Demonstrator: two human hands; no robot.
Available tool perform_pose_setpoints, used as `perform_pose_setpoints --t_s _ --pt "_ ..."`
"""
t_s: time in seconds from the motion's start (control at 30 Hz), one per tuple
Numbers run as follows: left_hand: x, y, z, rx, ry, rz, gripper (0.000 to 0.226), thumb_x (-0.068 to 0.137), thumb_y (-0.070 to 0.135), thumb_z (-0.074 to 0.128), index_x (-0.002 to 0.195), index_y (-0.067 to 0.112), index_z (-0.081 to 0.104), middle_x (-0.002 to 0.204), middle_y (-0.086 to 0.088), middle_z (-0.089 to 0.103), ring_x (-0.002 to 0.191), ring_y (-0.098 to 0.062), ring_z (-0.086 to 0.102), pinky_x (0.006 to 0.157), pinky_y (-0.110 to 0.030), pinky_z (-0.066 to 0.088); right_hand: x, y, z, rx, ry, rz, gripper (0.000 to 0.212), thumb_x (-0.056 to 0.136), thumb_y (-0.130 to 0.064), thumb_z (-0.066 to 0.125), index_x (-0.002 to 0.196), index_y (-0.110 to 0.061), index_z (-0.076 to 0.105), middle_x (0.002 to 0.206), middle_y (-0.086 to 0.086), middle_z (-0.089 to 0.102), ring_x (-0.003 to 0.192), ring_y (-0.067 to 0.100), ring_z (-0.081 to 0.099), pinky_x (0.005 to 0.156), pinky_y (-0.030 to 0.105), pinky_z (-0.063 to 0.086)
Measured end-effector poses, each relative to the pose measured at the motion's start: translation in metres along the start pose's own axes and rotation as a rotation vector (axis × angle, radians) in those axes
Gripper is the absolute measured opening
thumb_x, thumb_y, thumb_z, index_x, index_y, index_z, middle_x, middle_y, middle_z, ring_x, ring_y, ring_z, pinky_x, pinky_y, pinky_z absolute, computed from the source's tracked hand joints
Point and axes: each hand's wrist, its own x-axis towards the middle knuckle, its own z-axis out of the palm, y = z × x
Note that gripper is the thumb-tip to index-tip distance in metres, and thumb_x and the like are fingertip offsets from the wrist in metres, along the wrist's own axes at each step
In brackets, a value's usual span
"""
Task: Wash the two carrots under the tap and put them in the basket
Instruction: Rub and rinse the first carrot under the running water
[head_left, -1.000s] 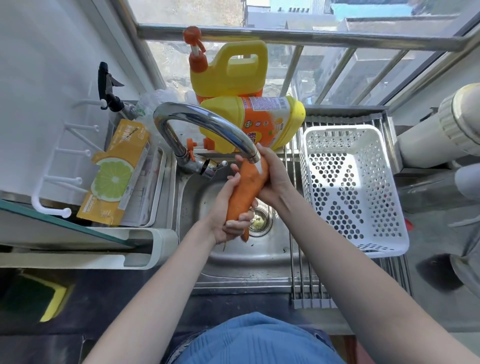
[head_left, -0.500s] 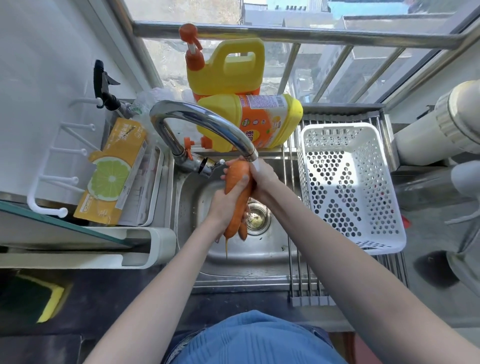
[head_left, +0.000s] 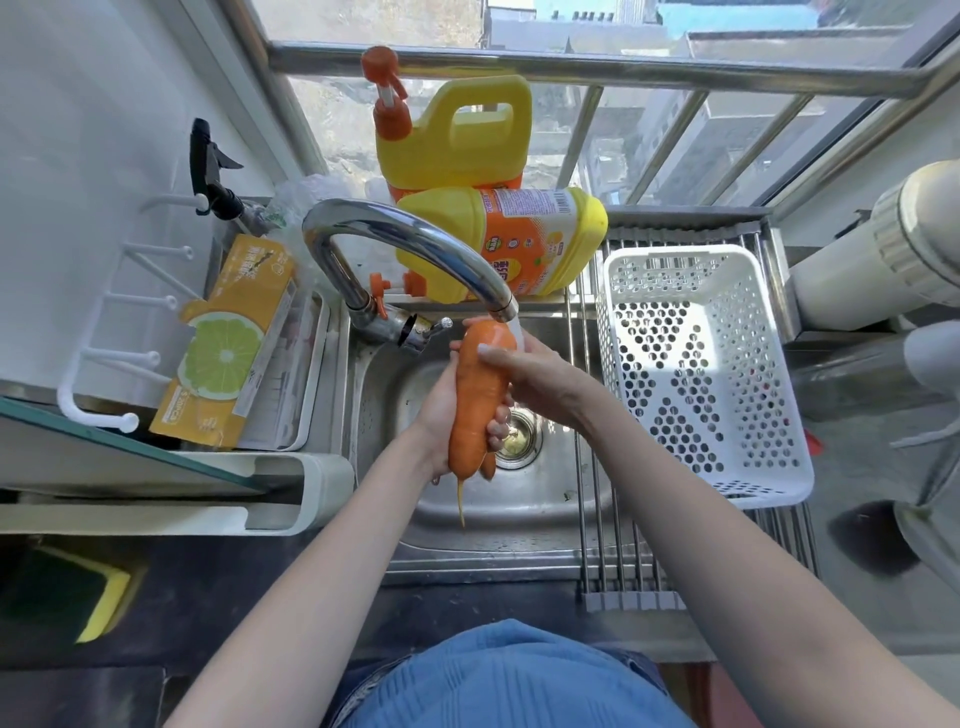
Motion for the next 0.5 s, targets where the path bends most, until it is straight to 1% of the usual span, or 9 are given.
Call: perform_pose_setpoints --t_s 0.07,0.13,0.17,0.23,0.27,0.3,0.37,0.4,0.5 --pt "0.002 -0.001 0.004 0.004 0.038 -0.004 0.078 0.090 0.073 0.025 0.090 0.001 0.056 0.054 -0.008 0.054 0.039 -0.014 0.051 0.038 -0.019 0.045 0.004 0.002 0.001 -0.061 0.086 0.034 0.070 0.074 -0.037 0.075 0.135 -0.016 0.049 0.128 0.012 0.062 0.119 0.028 0.060 0.101 0.043 0.050" --pt "0.003 -0.002 0.010 -0.026 0.085 0.009 0.083 0.091 0.072 0.020 0.093 -0.002 0.058 0.054 -0.010 0.054 0.039 -0.014 0.051 0.039 -0.019 0.044 0.008 0.004 0.008 -0.119 0.251 0.019 0.065 0.069 -0.047 0.074 0.125 -0.019 0.057 0.121 0.011 0.066 0.112 0.027 0.064 0.098 0.046 0.052" --pt "0.005 -0.003 0.012 -0.036 0.108 0.030 0.084 0.091 0.072 0.019 0.094 -0.002 0.059 0.054 -0.010 0.054 0.039 -0.014 0.050 0.038 -0.019 0.043 0.011 0.004 0.011 -0.140 0.323 0.005 0.055 0.072 -0.048 0.072 0.118 -0.020 0.060 0.117 0.009 0.067 0.108 0.024 0.065 0.097 0.046 0.052" --pt "0.006 -0.004 0.013 0.019 0.164 0.098 0.085 0.091 0.072 0.021 0.095 -0.002 0.061 0.056 -0.012 0.054 0.039 -0.017 0.050 0.038 -0.021 0.042 0.015 0.006 0.016 -0.123 0.400 -0.031 0.026 0.083 -0.040 0.068 0.102 -0.023 0.062 0.107 0.005 0.067 0.101 0.021 0.064 0.095 0.043 0.053" --pt "0.006 -0.005 0.012 0.097 0.216 0.147 0.084 0.092 0.071 0.022 0.096 -0.003 0.062 0.059 -0.014 0.055 0.040 -0.018 0.051 0.038 -0.022 0.043 0.017 0.007 0.018 -0.090 0.441 -0.044 0.017 0.086 -0.037 0.068 0.096 -0.025 0.062 0.103 0.005 0.067 0.098 0.022 0.064 0.092 0.042 0.054" --pt "0.007 -0.006 0.010 0.213 0.280 0.204 0.081 0.093 0.068 0.024 0.098 -0.003 0.063 0.061 -0.015 0.057 0.042 -0.020 0.053 0.038 -0.024 0.044 0.018 0.007 0.021 -0.046 0.494 -0.054 0.013 0.086 -0.035 0.068 0.091 -0.024 0.064 0.098 0.006 0.067 0.095 0.023 0.065 0.089 0.041 0.054" --pt "0.007 -0.008 0.009 0.484 0.395 0.332 0.074 0.098 0.059 0.025 0.100 -0.005 0.063 0.065 -0.015 0.062 0.045 -0.020 0.059 0.041 -0.026 0.049 0.023 0.010 0.025 0.059 0.605 -0.063 0.015 0.083 -0.033 0.069 0.079 -0.019 0.067 0.086 0.009 0.067 0.085 0.026 0.064 0.082 0.043 0.055" --pt "0.008 -0.009 0.008 0.570 0.416 0.378 0.070 0.099 0.055 0.026 0.104 -0.005 0.062 0.068 -0.015 0.063 0.048 -0.019 0.061 0.042 -0.026 0.051 0.025 0.010 0.027 0.099 0.638 -0.050 0.018 0.081 -0.033 0.070 0.075 -0.016 0.069 0.081 0.010 0.066 0.081 0.027 0.063 0.081 0.046 0.056" --pt "0.009 -0.015 0.004 0.609 0.362 0.374 0.063 0.100 0.049 0.029 0.114 -0.007 0.054 0.074 -0.014 0.062 0.051 -0.020 0.062 0.043 -0.027 0.051 0.029 0.008 0.026 0.159 0.666 0.043 0.025 0.073 -0.032 0.071 0.080 -0.008 0.074 0.080 0.014 0.068 0.076 0.028 0.064 0.080 0.049 0.057"
